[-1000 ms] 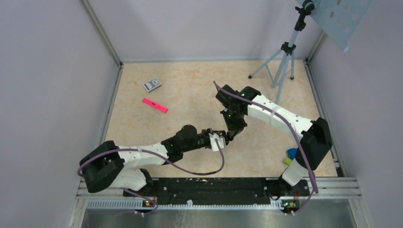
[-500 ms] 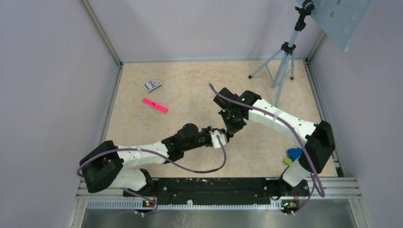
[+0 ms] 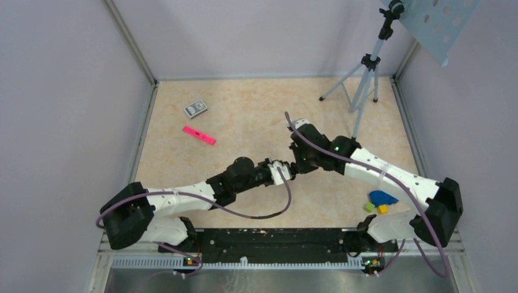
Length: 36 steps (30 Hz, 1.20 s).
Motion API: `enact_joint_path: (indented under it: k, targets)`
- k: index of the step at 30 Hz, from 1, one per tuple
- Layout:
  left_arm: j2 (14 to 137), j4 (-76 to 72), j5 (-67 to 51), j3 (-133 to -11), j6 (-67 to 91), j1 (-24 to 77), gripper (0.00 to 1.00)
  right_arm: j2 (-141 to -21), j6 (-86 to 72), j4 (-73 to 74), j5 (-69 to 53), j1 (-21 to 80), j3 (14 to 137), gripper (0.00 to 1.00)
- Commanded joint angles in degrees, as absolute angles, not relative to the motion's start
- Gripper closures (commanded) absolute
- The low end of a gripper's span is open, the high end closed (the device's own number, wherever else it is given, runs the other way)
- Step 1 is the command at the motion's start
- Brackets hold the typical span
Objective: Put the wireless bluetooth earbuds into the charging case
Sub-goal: Insert the left earbud into the left side groove of the charging case.
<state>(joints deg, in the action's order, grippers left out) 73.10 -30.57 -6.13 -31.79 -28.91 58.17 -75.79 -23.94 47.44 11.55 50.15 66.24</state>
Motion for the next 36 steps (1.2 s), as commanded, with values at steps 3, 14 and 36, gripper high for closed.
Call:
enact_joint_path:
  k: [3,14,36]
  targets:
    - [71.6,-29.0,-3.5,-35.5,-23.2,58.6,1.00,-69.7,-20.6,35.9,13.6,50.3,61.6,1.00]
    - [72.5,-17.0,-2.8,-42.2,-21.0,58.5,1.00,-62.7,-18.7,29.9,15.8,51.1,56.2,1.00]
    - [74.3,-11.9,-0.6,-45.3,-23.0,58.6,1.00,-60.9,-18.2,29.6,18.1,51.7,56.2,1.00]
